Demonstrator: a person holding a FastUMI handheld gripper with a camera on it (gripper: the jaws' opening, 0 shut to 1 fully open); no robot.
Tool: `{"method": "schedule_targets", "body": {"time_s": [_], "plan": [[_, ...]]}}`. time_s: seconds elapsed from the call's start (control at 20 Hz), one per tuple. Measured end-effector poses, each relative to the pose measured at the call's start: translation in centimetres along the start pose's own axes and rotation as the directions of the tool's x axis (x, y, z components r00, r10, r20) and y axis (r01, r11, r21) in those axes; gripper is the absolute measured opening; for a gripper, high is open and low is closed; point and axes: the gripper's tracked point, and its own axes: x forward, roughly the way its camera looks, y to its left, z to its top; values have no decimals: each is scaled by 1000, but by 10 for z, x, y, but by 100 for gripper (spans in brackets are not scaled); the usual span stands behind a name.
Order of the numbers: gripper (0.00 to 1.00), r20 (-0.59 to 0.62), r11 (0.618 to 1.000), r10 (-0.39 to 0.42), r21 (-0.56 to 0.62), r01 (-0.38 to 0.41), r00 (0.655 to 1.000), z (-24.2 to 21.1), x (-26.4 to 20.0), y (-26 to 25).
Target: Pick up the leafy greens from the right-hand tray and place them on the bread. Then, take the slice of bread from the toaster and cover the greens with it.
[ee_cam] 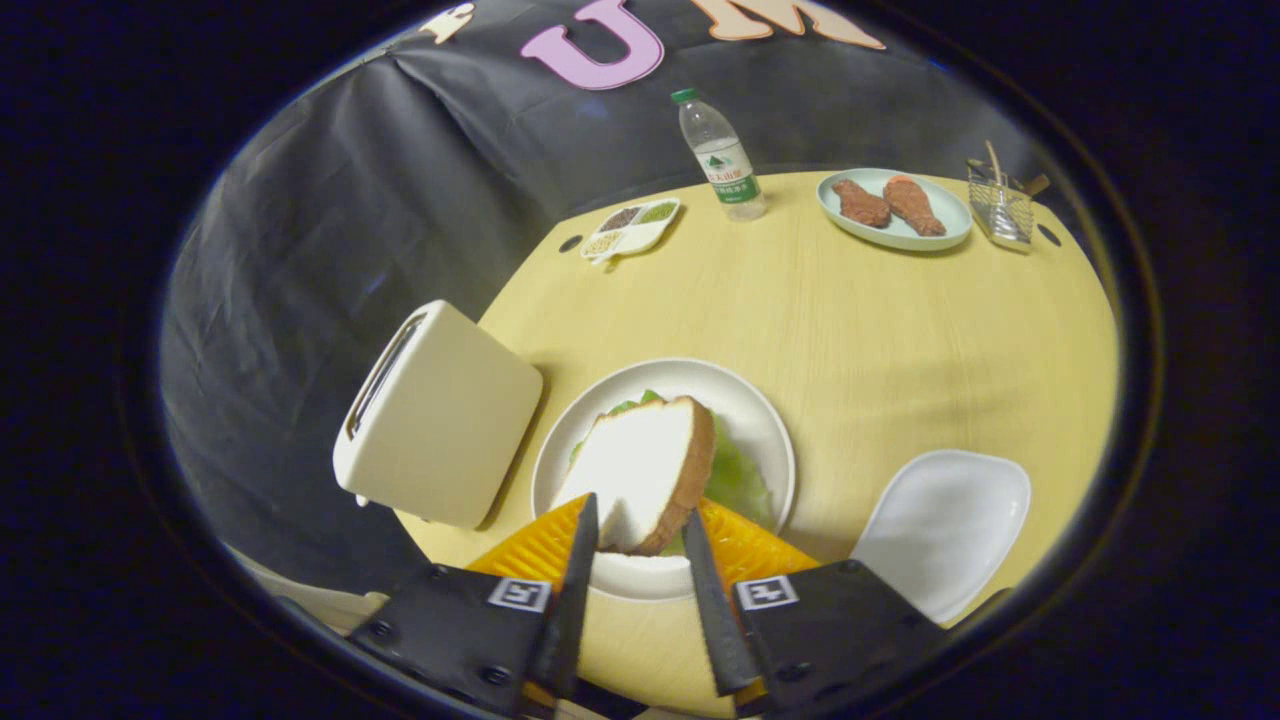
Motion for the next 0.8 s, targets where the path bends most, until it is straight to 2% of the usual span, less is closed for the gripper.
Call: {"method": "schedule_targets", "body": {"time_s": [0.25, 0.4, 0.6, 0.8], "plan": [[81, 16, 999, -26, -26, 26, 1000, -1, -9, -9], [100, 74, 999, -24, -40, 27, 997, 11, -26, -12], [100, 185, 998, -16, -60, 28, 983, 36, -63, -9], [100, 335, 990, -55, -103, 94, 941, 70, -113, -16]]}}
